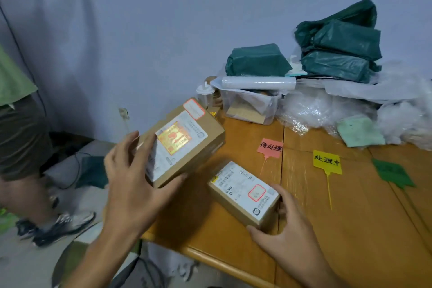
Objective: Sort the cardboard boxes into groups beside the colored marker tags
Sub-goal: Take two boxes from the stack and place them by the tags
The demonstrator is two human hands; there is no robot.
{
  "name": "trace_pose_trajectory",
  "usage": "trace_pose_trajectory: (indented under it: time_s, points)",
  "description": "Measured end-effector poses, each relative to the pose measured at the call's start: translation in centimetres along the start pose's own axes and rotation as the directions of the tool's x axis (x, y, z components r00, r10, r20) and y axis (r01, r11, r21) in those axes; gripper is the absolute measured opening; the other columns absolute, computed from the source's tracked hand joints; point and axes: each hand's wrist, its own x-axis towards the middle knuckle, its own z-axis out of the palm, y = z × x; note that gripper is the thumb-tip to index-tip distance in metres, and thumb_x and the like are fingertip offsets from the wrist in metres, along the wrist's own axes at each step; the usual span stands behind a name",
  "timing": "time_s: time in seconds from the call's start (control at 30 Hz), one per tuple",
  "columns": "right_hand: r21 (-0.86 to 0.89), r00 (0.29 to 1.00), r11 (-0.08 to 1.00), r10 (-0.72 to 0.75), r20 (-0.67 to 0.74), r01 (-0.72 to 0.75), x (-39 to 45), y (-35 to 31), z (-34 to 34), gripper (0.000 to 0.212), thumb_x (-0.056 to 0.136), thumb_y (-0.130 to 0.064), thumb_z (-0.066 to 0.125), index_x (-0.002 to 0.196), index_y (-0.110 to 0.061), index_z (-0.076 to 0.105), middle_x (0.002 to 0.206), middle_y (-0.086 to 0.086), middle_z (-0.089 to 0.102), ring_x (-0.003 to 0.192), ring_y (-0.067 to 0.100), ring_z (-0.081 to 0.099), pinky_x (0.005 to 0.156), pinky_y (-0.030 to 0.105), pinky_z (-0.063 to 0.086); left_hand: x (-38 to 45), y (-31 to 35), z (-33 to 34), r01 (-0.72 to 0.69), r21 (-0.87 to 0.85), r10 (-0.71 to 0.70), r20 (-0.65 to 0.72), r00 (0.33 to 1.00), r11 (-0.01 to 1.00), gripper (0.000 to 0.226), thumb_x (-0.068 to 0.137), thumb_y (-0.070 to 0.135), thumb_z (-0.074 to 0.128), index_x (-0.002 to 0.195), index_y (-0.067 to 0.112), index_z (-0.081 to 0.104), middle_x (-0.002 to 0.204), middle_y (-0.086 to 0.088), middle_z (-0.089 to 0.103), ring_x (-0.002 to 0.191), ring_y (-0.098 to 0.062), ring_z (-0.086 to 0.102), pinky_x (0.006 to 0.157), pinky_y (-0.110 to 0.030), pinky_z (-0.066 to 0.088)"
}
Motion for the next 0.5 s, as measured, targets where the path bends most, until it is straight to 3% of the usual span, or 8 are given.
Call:
trace_pose_trajectory:
  time_s: [0.13,0.23,0.37,0.5]
  points:
    - [0.049,0.963,0.998,0.044,-0.266,-0.033,-1.9,1.7,-2.7,0.093,0.056,-0.040,0.092,0.124,-0.065,0.034,0.122,-0.023,0.058,0.108,0.010,0.059,0.086,0.028,0.048,-5.9,4.4,2.9,0.123,-0.121,-0.124,0.001,0.992,0.985,0.102,0.064,0.048,0.085,0.154,0.026,0.044,0.159,-0.003,0.034,0.144,-0.034,0.026,0.112,-0.045,0.032]
    - [0.057,0.914,0.997,0.078,-0.398,-0.060,-3.4,2.7,-4.8,0.096,0.055,-0.035,0.095,0.125,-0.063,0.036,0.122,-0.019,0.056,0.103,0.015,0.061,0.087,0.039,0.053,-9.1,7.5,4.2,0.213,-0.222,-0.198,0.090,0.976,0.951,0.105,0.060,0.053,0.074,0.156,0.035,0.036,0.161,0.008,0.028,0.149,-0.024,0.017,0.106,-0.041,0.028]
    - [0.017,0.831,0.998,0.056,-0.554,-0.056,-4.8,3.2,-6.9,0.100,0.053,-0.027,0.097,0.132,-0.049,0.041,0.118,-0.026,0.050,0.109,0.024,0.059,0.091,0.052,0.054,-11.6,10.6,5.4,0.186,-0.270,-0.163,0.105,0.981,0.945,0.102,0.057,0.059,0.069,0.153,0.034,0.043,0.159,0.006,0.034,0.145,-0.026,0.025,0.103,-0.044,0.034]
    - [-0.109,0.769,0.994,-0.062,-0.636,-0.010,-5.5,3.0,-8.4,0.101,0.049,-0.017,0.099,0.137,-0.019,0.049,0.131,-0.002,0.054,0.116,0.029,0.054,0.090,0.059,0.051,-13.3,12.3,6.7,0.067,-0.172,-0.060,0.045,0.997,0.983,0.098,0.052,0.050,0.087,0.141,0.015,0.062,0.152,-0.012,0.050,0.132,-0.043,0.041,0.098,-0.045,0.039]
